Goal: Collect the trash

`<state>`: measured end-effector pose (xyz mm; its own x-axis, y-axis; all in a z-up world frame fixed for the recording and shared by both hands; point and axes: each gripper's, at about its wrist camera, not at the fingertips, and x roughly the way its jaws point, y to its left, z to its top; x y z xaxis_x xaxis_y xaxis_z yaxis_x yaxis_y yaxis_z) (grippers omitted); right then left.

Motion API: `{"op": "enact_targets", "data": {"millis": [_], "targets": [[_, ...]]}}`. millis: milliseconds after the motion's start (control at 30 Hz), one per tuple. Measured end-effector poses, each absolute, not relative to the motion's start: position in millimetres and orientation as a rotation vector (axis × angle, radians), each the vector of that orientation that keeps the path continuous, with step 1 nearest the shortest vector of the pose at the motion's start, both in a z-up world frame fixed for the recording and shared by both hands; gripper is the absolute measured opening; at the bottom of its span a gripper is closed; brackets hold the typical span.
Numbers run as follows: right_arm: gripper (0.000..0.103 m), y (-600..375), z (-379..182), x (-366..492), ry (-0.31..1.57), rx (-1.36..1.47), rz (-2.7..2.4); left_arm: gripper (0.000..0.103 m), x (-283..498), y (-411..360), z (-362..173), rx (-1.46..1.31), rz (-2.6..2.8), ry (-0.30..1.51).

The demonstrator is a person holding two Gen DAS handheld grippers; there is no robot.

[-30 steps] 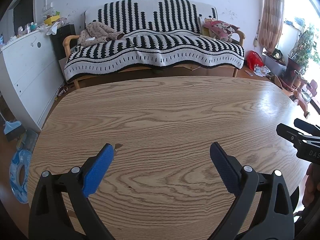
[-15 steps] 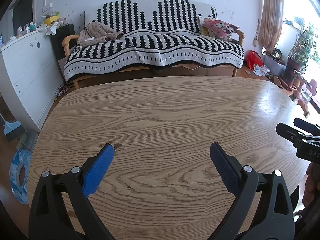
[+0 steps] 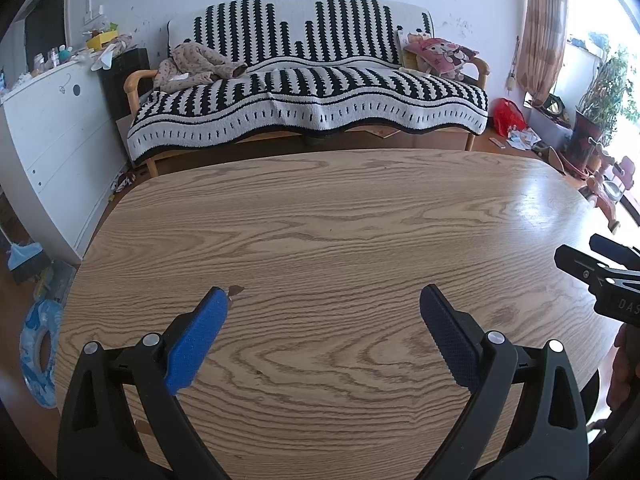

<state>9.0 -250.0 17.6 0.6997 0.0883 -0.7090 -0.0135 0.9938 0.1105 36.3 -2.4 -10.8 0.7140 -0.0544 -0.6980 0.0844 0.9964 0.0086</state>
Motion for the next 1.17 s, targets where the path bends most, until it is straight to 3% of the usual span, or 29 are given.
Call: {"op": "enact_targets", "data": {"millis": [1167], "targets": [[0.096, -286, 4, -2, 0.814, 0.079, 0.03, 0.094, 56, 2, -17, 0.089, -0.095, 0.791]]}}
